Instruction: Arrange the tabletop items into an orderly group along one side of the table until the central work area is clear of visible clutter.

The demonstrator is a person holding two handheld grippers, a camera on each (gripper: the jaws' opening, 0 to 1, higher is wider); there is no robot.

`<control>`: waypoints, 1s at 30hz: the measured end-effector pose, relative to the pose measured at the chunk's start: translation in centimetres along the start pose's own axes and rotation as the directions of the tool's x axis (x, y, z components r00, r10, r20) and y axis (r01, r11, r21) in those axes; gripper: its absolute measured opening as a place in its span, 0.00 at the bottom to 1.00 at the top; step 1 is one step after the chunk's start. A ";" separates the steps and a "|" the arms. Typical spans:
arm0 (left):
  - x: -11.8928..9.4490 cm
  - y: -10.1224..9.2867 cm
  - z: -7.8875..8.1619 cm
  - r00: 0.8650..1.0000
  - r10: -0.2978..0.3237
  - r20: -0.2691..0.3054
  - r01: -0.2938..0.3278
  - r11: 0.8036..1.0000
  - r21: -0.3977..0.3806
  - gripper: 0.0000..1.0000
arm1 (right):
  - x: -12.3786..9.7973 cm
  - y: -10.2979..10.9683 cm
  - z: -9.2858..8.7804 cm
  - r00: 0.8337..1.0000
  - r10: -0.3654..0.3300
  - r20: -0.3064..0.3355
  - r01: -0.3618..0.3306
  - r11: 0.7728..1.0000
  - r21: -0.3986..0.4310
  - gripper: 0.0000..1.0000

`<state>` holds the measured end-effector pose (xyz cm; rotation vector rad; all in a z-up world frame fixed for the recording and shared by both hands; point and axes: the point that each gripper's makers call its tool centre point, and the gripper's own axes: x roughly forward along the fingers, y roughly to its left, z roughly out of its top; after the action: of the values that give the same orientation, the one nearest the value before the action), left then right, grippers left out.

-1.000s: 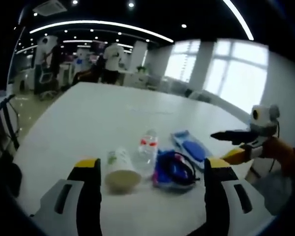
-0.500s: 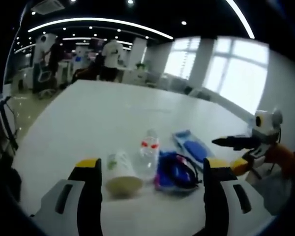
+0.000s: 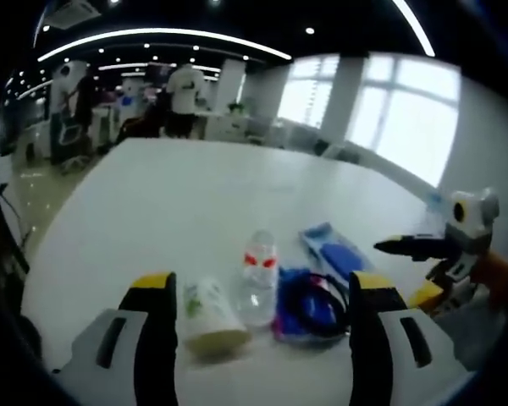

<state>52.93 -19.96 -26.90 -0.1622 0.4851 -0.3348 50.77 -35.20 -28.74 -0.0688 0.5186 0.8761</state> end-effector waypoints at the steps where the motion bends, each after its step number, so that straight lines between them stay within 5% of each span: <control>1: 0.2 0.1 0.0 1.000 0.000 -0.006 0.000 1.000 0.002 0.80 | 0.0 0.0 0.0 1.000 0.002 0.001 -0.002 1.000 0.004 0.94; 15: 4.6 -0.7 1.1 0.994 -0.044 -0.098 0.046 0.999 0.023 0.77 | 0.0 -0.4 -0.7 1.000 -0.006 -0.026 0.006 1.000 0.025 0.94; 19: 5.7 -0.6 -0.2 0.974 -0.040 -0.223 0.053 0.997 0.055 0.74 | 0.1 -0.4 -1.0 0.999 -0.007 -0.038 0.008 0.999 0.031 0.94; 30: 8.2 -1.6 -0.8 0.940 -0.054 -0.335 0.092 0.991 0.099 0.72 | 0.2 -0.2 -1.7 0.997 0.001 -0.072 0.003 0.998 0.055 0.94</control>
<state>58.88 -24.38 -30.73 -0.0117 0.7940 -0.4654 50.37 -35.67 -30.31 -0.0503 0.6096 0.8605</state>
